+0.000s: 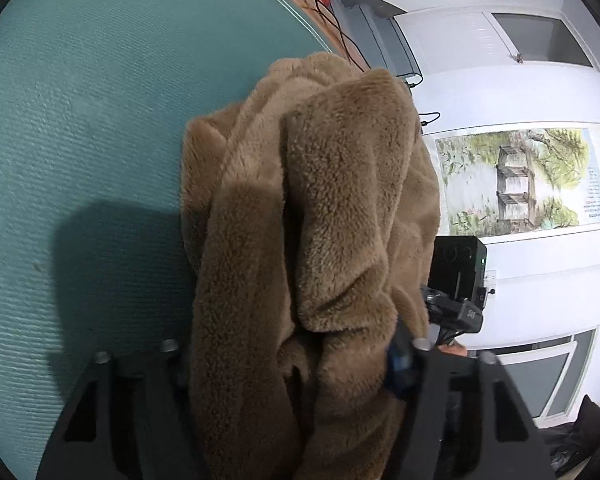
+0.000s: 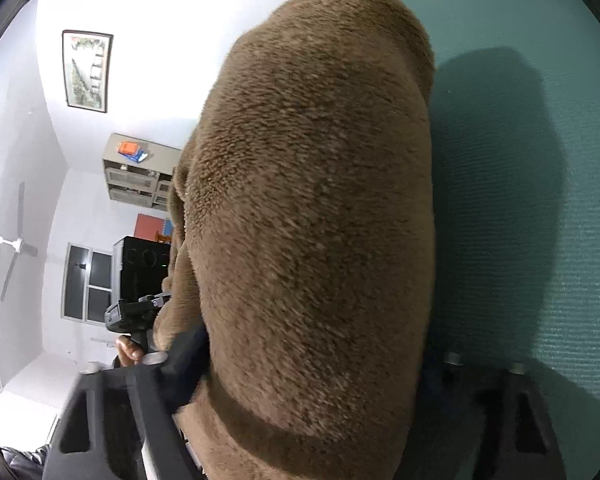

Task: Fold clothes

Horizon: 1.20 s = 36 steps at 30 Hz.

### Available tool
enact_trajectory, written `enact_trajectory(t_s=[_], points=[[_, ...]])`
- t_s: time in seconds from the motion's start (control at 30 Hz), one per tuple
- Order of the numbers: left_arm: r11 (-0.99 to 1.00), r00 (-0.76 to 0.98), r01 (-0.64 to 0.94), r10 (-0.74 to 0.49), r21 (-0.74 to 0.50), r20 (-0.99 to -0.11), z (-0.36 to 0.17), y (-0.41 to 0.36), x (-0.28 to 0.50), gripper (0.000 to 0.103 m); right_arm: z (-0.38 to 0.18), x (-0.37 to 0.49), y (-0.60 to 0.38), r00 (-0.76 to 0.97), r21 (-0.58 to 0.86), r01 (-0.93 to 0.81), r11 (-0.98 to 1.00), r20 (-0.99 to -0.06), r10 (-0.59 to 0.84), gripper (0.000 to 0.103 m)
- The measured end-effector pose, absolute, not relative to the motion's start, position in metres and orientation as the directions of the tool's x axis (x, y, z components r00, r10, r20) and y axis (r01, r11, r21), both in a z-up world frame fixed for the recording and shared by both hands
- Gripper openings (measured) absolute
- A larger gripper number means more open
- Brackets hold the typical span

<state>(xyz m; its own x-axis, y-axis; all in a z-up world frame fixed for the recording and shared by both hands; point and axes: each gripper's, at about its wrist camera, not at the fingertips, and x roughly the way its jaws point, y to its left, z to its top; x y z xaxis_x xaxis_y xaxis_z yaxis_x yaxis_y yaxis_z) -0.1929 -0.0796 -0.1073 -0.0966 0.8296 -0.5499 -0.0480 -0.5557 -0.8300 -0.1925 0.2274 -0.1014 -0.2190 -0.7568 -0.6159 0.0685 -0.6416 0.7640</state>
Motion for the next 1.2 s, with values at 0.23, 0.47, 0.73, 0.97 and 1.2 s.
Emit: enact_trajectory(t_s=[0.23, 0.47, 0.73, 0.97, 1.2], points=[[-0.572, -0.141, -0.077, 0.817, -0.817, -0.559, -0.087, -0.074, -0.185, 0.047, -0.081, -0.185, 0.218, -0.278, 0.722, 0.109, -0.683, -0.637, -0.719, 0.051], [-0.576, -0.182, -0.106, 0.812, -0.81, -0.554, -0.049, -0.057, -0.159, 0.046, -0.046, -0.167, 0.22, -0.332, 0.696, 0.159, -0.7, -0.63, -0.702, 0.05], [-0.568, -0.207, -0.159, 0.819, -0.808, -0.535, -0.009, 0.012, -0.119, 0.046, -0.009, -0.126, 0.26, -0.403, 0.686, 0.189, -0.703, -0.598, -0.692, 0.05], [-0.552, -0.153, -0.203, 0.833, -0.809, -0.531, -0.001, 0.122, -0.083, 0.046, 0.01, -0.067, 0.328, -0.463, 0.663, 0.148, -0.734, -0.61, -0.644, 0.05], [-0.533, -0.068, -0.258, 0.842, -0.806, -0.535, -0.005, 0.246, -0.067, 0.046, 0.005, -0.02, 0.43, -0.53, 0.645, 0.03, -0.763, -0.637, -0.56, 0.05]])
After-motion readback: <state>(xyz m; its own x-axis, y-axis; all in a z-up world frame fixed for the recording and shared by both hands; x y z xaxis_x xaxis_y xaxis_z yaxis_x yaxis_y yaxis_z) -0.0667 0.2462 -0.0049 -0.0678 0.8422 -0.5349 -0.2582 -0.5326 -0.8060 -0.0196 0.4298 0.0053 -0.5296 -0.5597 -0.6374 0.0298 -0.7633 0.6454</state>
